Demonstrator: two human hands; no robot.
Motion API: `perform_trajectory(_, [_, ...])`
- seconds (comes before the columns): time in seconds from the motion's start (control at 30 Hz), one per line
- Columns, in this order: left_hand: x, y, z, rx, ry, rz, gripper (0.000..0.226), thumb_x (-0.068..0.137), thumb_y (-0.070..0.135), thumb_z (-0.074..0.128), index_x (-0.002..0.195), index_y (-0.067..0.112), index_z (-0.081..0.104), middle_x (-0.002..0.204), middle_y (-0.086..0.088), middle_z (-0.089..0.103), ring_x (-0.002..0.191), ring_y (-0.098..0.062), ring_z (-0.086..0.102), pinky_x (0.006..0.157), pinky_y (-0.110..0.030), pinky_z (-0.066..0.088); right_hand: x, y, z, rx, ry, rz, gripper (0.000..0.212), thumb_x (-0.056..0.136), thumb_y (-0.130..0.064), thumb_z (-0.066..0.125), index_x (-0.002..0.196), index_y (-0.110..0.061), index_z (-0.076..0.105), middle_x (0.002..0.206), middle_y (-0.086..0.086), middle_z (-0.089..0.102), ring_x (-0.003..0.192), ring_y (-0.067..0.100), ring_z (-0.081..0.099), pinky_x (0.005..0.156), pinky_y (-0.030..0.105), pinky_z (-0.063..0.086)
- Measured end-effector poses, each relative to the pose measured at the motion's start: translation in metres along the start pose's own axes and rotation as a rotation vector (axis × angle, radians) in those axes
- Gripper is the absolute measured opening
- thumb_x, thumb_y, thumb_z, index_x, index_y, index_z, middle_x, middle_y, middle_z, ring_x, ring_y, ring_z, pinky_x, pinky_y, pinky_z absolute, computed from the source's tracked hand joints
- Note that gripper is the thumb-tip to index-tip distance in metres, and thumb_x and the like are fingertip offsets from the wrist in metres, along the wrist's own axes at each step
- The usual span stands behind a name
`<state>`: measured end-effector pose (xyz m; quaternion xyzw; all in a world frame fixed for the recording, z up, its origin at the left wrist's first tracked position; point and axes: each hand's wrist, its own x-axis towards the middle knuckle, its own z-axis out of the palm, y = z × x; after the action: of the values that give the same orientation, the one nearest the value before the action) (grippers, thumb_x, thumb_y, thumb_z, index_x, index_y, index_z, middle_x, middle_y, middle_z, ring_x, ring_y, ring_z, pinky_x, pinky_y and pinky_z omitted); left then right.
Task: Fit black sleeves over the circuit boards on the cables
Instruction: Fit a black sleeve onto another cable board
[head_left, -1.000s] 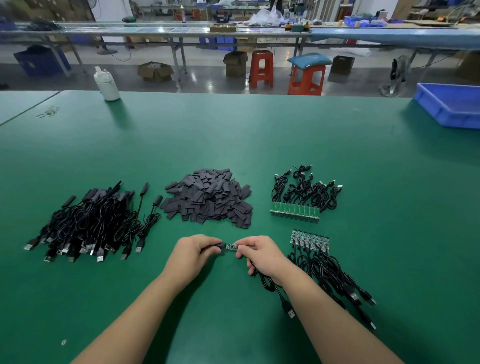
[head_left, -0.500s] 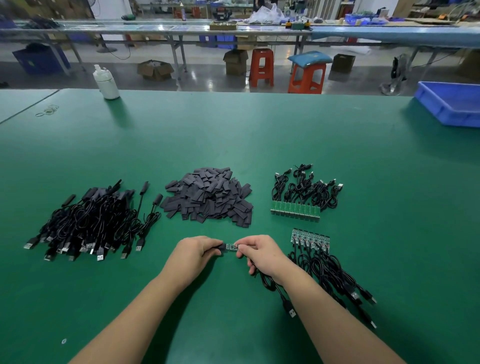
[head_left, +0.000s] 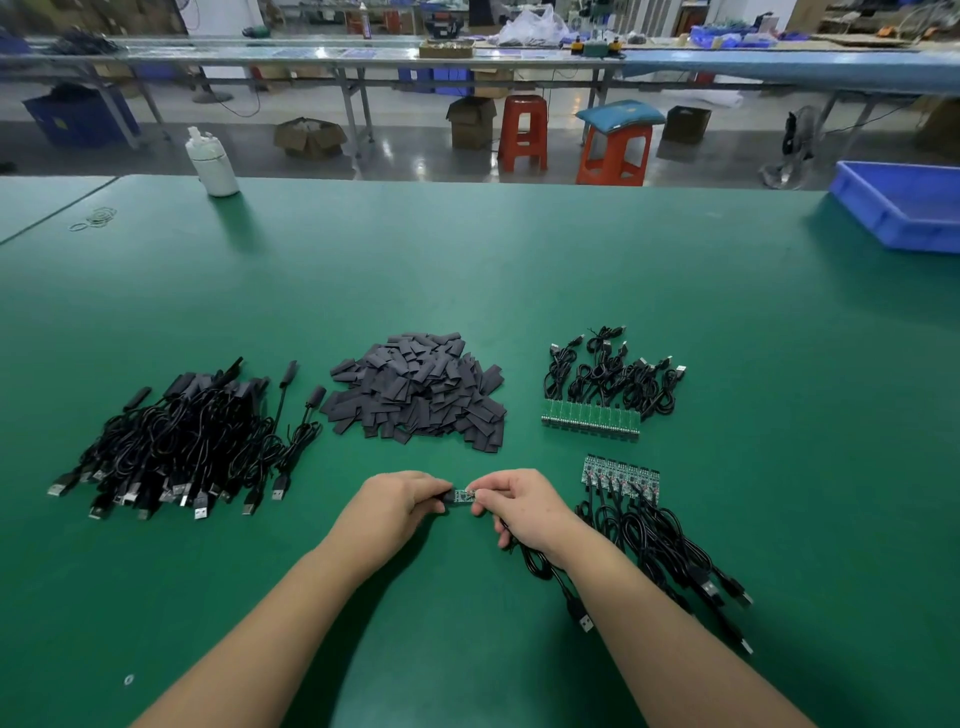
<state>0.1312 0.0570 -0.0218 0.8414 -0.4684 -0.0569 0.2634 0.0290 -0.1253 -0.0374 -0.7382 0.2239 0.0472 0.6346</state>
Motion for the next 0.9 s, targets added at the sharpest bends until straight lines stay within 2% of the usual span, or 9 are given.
perform_trajectory(0.07, [0.001,0.001,0.000,0.007,-0.002,0.000,0.022,0.092,0.019,0.067,0.113,0.017,0.073,0.103,0.004,0.073,0.093,-0.015,0.066,0.087,-0.030,0.050,0.000,0.000,-0.001,-0.007,0.005,-0.001,0.020,0.100,-0.012,0.057,0.115,-0.014,0.068,0.088,-0.001,0.073,0.053,0.009,0.053,0.053,0.026,0.053])
perform_trajectory(0.3, [0.003,0.014,0.012,-0.004,-0.028,-0.020,0.020,0.094,0.025,0.064,0.112,0.021,0.071,0.099,0.003,0.071,0.092,-0.015,0.064,0.084,-0.030,0.049,0.000,0.000,0.001,-0.011,-0.010,-0.001,0.020,0.099,-0.011,0.057,0.117,-0.010,0.067,0.086,-0.001,0.073,0.051,0.008,0.052,0.050,0.025,0.052])
perform_trajectory(0.53, [0.006,0.017,0.014,0.015,-0.019,-0.044,0.023,0.096,0.026,0.061,0.116,0.020,0.070,0.104,0.001,0.069,0.095,-0.017,0.064,0.086,-0.031,0.049,0.000,0.000,0.000,-0.039,-0.037,-0.015,0.024,0.100,-0.012,0.056,0.120,-0.018,0.067,0.087,-0.002,0.075,0.055,0.010,0.056,0.057,0.028,0.057])
perform_trajectory(0.67, [0.007,0.017,0.012,-0.043,0.028,-0.027,0.018,0.094,0.019,0.064,0.108,0.018,0.074,0.097,0.004,0.071,0.090,-0.014,0.065,0.084,-0.025,0.048,0.000,-0.003,0.001,-0.026,-0.055,-0.010,0.024,0.101,-0.010,0.053,0.120,-0.009,0.068,0.096,0.007,0.074,0.059,0.013,0.061,0.059,0.026,0.057])
perform_trajectory(0.9, [0.007,0.018,0.013,-0.066,0.064,-0.040,0.017,0.093,0.017,0.065,0.107,0.017,0.075,0.096,0.003,0.073,0.087,-0.015,0.066,0.082,-0.026,0.050,-0.002,-0.007,0.001,0.035,-0.092,0.023,0.027,0.103,-0.007,0.048,0.123,-0.002,0.065,0.112,0.017,0.070,0.076,0.015,0.071,0.059,0.022,0.057])
